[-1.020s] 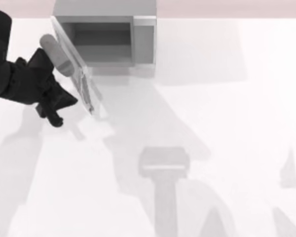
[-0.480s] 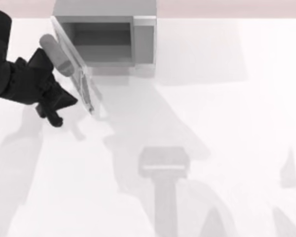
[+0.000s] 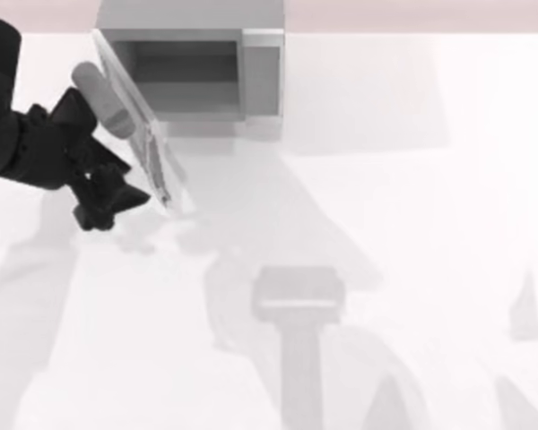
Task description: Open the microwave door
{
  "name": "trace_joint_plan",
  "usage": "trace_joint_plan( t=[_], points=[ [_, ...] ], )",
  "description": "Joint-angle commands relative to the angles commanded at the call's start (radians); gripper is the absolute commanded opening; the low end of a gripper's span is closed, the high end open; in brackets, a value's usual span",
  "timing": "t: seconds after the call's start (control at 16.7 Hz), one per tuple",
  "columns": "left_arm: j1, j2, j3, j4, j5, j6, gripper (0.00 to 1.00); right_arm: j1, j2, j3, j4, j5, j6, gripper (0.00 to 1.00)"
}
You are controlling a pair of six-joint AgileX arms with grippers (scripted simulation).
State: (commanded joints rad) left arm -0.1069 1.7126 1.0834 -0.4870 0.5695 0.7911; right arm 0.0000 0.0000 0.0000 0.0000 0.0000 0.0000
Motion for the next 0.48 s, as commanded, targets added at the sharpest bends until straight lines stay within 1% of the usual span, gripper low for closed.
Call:
trace_joint_plan(
  t=[0.12,0.18,0.48],
  points=[
    [0.0,0.0,0.0,0.0,0.0,0.0,0.98,0.0,0.0,0.0,0.0,0.0,0.0,1.0],
    [0.0,0.0,0.0,0.0,0.0,0.0,1.0,0.0,0.0,0.0,0.0,0.0,0.0,1.0],
    [0.0,0.0,0.0,0.0,0.0,0.0,1.0,0.0,0.0,0.0,0.0,0.0,0.0,1.0]
  ],
)
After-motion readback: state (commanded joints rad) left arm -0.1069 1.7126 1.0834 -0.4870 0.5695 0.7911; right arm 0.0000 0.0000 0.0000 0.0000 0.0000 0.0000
